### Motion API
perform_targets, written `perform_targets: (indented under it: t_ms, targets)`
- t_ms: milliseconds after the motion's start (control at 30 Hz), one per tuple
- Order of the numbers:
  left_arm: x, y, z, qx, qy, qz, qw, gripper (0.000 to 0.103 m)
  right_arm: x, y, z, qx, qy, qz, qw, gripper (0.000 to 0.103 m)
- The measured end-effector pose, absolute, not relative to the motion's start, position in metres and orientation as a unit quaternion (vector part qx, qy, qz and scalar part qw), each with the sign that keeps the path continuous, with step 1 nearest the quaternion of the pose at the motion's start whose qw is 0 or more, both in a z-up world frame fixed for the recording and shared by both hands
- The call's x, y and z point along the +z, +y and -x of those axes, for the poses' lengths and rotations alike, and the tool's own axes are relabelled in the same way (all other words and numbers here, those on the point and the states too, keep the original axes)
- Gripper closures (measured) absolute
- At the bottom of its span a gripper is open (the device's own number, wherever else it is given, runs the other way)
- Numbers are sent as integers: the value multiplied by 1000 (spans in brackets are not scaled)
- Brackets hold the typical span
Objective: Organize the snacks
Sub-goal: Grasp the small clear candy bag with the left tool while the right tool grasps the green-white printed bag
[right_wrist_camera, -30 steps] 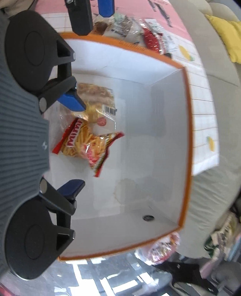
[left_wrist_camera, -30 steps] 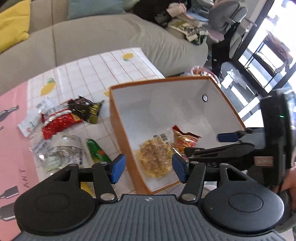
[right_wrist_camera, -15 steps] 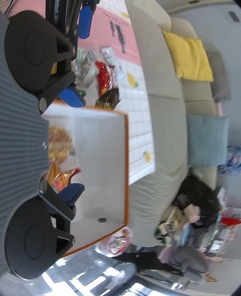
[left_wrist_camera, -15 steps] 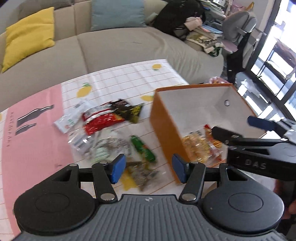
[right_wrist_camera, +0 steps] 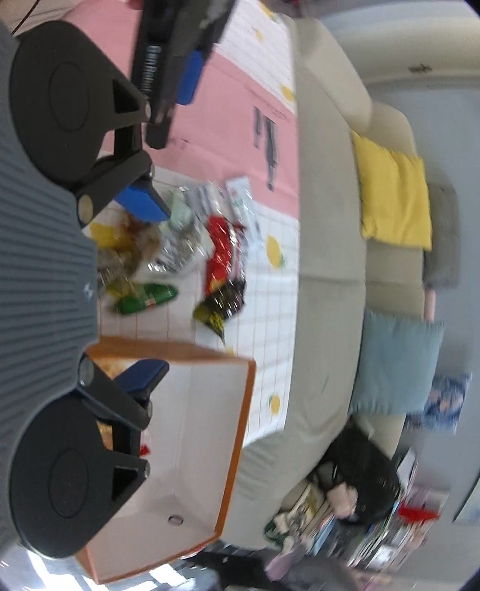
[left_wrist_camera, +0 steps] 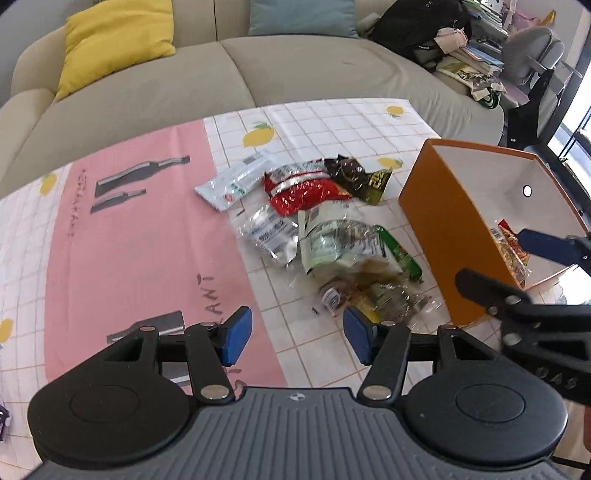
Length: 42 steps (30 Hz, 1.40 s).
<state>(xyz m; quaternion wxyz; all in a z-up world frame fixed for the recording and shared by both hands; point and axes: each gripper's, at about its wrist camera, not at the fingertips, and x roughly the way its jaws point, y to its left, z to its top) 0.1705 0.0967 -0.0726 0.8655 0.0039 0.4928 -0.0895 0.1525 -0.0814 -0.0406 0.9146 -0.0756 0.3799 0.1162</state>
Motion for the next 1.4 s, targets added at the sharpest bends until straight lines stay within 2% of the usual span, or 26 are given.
perform_targets:
  t_ms: [100,400,567,700,933,1100,1167,1267,1400]
  targets:
    - [-82,100,-173,-108,498,0,860,35,-53,-71,-157,129,391,89,907,35]
    - [-104,97,-197,-139,508,-16,850,39,-84,-59,-202,188,427,148,872,35]
    - [-118,97,-214,-165,534,37,828,40,-97,-60,-220,222,448,182,847,38]
    - [-134,93,-228,-167,555,68,812,40,-106,-61,-229,241,455,206,832,45]
    - [-158,96,-248,-141,583,141,788,40,-115,-62,-241,261,460,231,816,45]
    - [-169,91,-253,-126,595,158,778,40,-120,-61,-244,267,462,233,813,45]
    - [-173,89,-254,-125,601,163,773,42,-123,-60,-245,267,465,233,811,45]
    - [-177,88,-254,-121,606,170,768,54,-127,-59,-244,268,467,239,808,45]
    - [-177,93,-252,-114,601,178,771,63,-129,-59,-245,270,471,234,807,45]
